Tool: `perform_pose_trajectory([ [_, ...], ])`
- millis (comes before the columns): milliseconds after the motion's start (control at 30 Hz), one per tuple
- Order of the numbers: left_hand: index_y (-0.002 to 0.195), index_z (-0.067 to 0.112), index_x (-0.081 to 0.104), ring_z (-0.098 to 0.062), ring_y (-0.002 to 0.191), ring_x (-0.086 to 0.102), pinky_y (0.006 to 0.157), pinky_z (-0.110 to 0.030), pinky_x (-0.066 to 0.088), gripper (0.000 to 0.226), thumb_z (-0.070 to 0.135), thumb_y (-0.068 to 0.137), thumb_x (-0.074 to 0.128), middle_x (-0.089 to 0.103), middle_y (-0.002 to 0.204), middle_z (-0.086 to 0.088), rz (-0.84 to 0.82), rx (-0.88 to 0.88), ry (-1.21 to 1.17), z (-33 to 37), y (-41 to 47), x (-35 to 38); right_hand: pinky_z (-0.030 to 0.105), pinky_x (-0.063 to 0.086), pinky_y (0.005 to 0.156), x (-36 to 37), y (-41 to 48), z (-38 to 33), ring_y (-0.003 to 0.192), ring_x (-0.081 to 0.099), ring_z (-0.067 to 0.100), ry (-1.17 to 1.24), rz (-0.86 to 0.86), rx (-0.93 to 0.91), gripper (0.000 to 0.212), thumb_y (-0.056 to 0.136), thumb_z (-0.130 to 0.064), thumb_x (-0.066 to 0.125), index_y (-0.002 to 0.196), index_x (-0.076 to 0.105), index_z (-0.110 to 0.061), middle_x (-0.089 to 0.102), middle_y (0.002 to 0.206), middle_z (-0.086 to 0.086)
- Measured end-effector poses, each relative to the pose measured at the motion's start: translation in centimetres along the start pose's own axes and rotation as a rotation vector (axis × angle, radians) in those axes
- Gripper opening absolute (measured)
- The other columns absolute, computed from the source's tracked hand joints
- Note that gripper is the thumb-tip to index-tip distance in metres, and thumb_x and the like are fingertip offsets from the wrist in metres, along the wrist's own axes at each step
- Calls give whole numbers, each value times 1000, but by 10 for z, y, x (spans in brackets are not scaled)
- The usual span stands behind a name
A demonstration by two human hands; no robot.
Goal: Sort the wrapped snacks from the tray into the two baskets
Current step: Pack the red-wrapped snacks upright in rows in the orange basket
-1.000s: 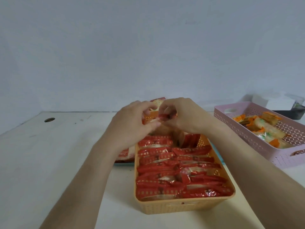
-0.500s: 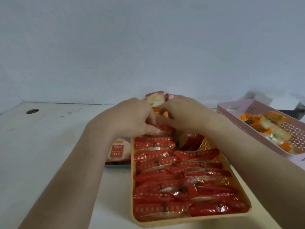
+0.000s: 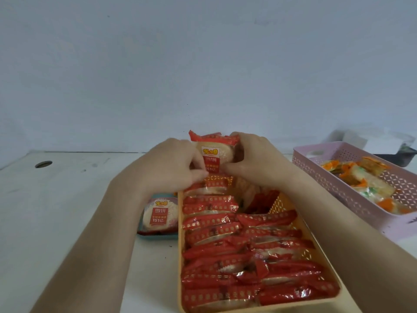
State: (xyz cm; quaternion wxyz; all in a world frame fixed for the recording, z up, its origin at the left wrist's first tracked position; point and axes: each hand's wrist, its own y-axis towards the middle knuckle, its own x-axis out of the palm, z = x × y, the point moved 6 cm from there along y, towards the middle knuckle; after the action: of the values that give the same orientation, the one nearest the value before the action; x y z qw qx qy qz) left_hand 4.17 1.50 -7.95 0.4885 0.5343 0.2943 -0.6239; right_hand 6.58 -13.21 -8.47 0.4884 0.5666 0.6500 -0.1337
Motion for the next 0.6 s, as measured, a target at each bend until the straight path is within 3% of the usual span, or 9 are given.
perform_pose_trajectory([
  [67,79,30,67,-2,73,54,60,-20,39,12,40,85,65,62,80,16,234,-13,-99,-2,-4,-20,12,44,65,-2,-1,0,78,58,3,-5,6,4,41,71,-30,79,107,62,-32,58,80,-21],
  [133,84,28,58,-6,72,52,61,-25,41,18,43,82,68,57,79,12,414,1,-179,-4,-8,-33,9,42,66,-1,-1,-1,79,58,2,-23,-8,-1,44,69,-31,81,110,64,-32,57,80,-23],
  [233,110,36,54,-3,90,55,76,-23,46,31,41,83,68,59,102,18,297,24,-209,-1,-3,-20,13,44,68,1,-2,-4,80,60,4,-23,-20,-25,41,70,-32,81,108,66,-32,62,84,-19],
  [300,116,38,60,-4,95,55,77,-19,44,32,36,85,68,61,108,16,230,37,-202,2,0,-11,22,49,74,3,-3,-5,84,61,7,-22,-25,-31,40,71,-35,80,107,65,-31,66,91,-14],
  [367,111,37,65,-8,92,57,76,-23,46,28,31,84,70,65,104,12,225,38,-177,3,-1,-10,30,49,78,7,-6,-7,88,59,10,-72,-72,-39,45,72,-41,77,111,58,-31,64,100,-10],
  [500,99,36,62,-12,86,60,78,-33,51,27,21,79,72,66,92,11,163,-8,-29,1,-2,-7,29,42,74,4,-15,-24,85,49,12,-186,-82,-132,42,83,-43,65,117,44,-28,46,102,-9],
  [600,85,36,60,-5,77,57,66,-25,47,24,16,74,67,62,80,17,120,12,17,3,1,2,36,47,74,-1,-22,-46,86,53,21,-314,-3,-227,28,86,-35,60,107,45,-22,51,102,0],
])
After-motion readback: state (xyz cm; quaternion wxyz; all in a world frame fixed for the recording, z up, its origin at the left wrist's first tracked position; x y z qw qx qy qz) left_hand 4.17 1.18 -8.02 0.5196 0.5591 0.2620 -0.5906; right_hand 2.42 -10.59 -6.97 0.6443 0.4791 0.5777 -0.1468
